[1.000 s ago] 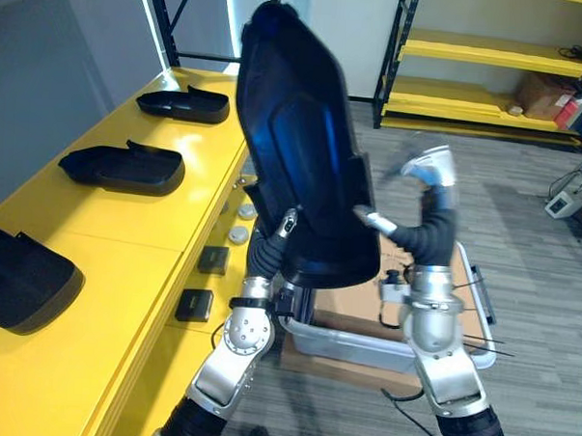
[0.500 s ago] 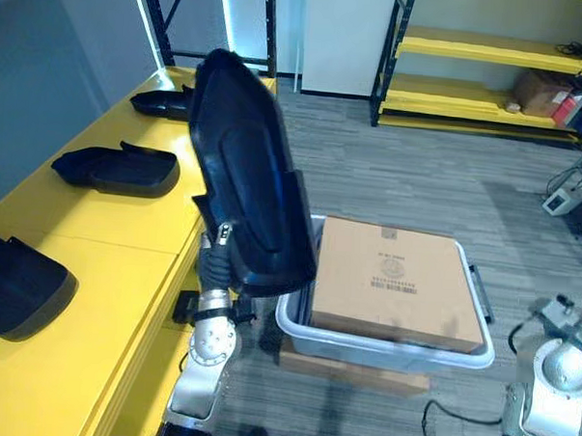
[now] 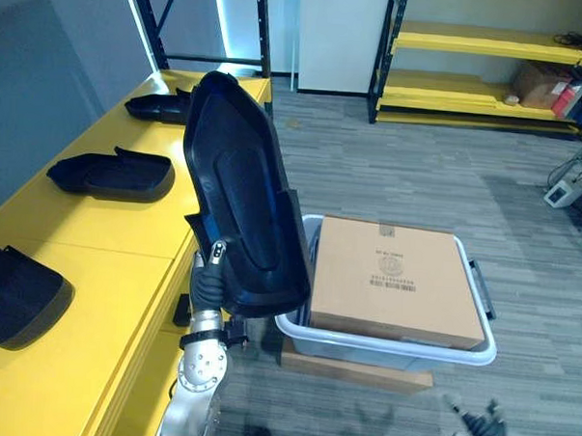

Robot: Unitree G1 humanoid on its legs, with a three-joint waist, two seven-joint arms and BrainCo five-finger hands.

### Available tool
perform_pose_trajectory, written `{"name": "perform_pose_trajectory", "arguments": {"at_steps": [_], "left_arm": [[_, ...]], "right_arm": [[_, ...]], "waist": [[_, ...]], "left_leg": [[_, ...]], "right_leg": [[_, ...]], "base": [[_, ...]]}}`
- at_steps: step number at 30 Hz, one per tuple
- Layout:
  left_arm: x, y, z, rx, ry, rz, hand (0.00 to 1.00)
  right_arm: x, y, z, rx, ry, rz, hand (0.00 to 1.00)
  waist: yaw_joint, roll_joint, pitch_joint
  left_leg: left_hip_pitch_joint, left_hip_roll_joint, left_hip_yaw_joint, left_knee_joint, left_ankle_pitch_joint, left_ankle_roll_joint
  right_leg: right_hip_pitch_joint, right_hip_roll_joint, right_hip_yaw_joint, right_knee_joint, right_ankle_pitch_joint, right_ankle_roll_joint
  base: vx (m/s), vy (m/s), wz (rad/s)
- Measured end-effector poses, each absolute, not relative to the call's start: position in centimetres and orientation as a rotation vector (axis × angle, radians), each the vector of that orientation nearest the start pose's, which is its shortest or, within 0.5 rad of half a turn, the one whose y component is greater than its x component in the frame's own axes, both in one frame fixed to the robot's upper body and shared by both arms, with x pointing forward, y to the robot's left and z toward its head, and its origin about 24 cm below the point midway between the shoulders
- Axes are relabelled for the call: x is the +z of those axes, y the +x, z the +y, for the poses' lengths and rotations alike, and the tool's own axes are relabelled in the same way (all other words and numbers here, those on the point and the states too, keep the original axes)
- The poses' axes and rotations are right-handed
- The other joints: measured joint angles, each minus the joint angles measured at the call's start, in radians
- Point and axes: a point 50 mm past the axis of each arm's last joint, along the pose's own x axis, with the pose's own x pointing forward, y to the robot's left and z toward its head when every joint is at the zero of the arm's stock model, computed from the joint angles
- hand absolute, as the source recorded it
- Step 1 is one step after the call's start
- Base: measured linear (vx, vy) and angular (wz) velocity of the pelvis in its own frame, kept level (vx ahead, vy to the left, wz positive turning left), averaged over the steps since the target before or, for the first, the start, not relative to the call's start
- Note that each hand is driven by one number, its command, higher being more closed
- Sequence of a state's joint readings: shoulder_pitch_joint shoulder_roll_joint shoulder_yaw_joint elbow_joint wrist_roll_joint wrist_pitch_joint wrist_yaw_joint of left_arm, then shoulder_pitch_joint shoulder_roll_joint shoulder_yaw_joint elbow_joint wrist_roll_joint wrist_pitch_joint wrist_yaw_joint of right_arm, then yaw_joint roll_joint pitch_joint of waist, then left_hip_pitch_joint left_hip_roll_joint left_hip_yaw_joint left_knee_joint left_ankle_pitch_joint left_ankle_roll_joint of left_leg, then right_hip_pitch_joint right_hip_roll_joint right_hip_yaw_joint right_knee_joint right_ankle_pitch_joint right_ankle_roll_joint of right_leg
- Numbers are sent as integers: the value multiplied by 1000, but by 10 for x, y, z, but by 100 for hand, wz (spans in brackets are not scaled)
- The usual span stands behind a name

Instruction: Walk over and take plastic housings, then place them on the shelf

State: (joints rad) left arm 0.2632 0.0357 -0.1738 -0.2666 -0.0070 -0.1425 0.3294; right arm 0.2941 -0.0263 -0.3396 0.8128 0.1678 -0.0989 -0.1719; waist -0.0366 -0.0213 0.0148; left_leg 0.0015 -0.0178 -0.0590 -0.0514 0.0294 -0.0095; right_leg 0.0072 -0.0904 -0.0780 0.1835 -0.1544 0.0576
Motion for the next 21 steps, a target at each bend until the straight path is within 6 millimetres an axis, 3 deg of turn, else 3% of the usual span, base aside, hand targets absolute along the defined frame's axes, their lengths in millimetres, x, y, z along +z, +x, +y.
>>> {"name": "perform_pose_trajectory", "arguments": {"at_steps": [4,7,9,11,12,14,16,17,18,21], "left_arm": [[61,200,137,204,-58,-151,100],[70,200,135,212,-85,-191,100],[77,199,135,216,-98,-219,100],[80,199,134,221,-116,-242,100],[80,199,132,220,-123,-242,100],[83,201,131,210,-122,-262,100],[87,204,130,202,-125,-287,100],[89,207,125,175,-135,-300,100],[88,208,122,161,-137,-297,100],[90,210,114,109,-144,-306,100]], "right_arm": [[-148,46,-227,-669,144,984,0],[-148,56,-223,-622,121,972,0],[-147,63,-223,-617,119,957,0],[-145,72,-227,-597,83,942,0],[-145,73,-231,-595,66,943,0],[-148,69,-229,-592,64,973,0],[-150,73,-230,-585,58,990,0],[-151,75,-235,-591,45,1003,0],[-152,74,-234,-594,45,1013,0],[-153,80,-228,-583,57,1017,0]], "waist": [[4,-6,5],[30,-12,28],[26,-11,36],[26,0,52],[23,8,48],[4,-13,47],[-2,6,48],[-8,21,53],[-8,9,55],[-7,8,48]], "left_leg": [[-52,-25,-89,68,-10,-8],[-108,-49,-171,127,-26,-8],[-157,-8,-47,163,-57,18],[-191,92,258,223,-87,64],[-188,118,333,232,-95,76],[-168,181,588,267,-116,108],[-186,247,713,359,-131,140],[-188,246,717,382,-115,75],[-187,226,698,375,-113,70],[-199,150,626,362,-117,76]], "right_leg": [[0,-21,-85,52,-35,-3],[2,-45,-192,94,-67,-8],[16,-58,-282,97,-72,-9],[49,-71,-379,94,-74,-11],[60,-69,-404,92,-74,-11],[112,-97,-497,36,-70,-5],[120,-101,-548,42,-77,8],[142,-114,-592,68,-102,48],[149,-128,-609,68,-106,55],[193,-166,-681,61,-99,68]], "base": [[-15,-43,72],[-11,-31,114],[-29,-27,141],[9,20,131],[53,5,132],[90,49,136],[96,111,105],[104,102,102],[112,130,109],[118,139,80]]}}
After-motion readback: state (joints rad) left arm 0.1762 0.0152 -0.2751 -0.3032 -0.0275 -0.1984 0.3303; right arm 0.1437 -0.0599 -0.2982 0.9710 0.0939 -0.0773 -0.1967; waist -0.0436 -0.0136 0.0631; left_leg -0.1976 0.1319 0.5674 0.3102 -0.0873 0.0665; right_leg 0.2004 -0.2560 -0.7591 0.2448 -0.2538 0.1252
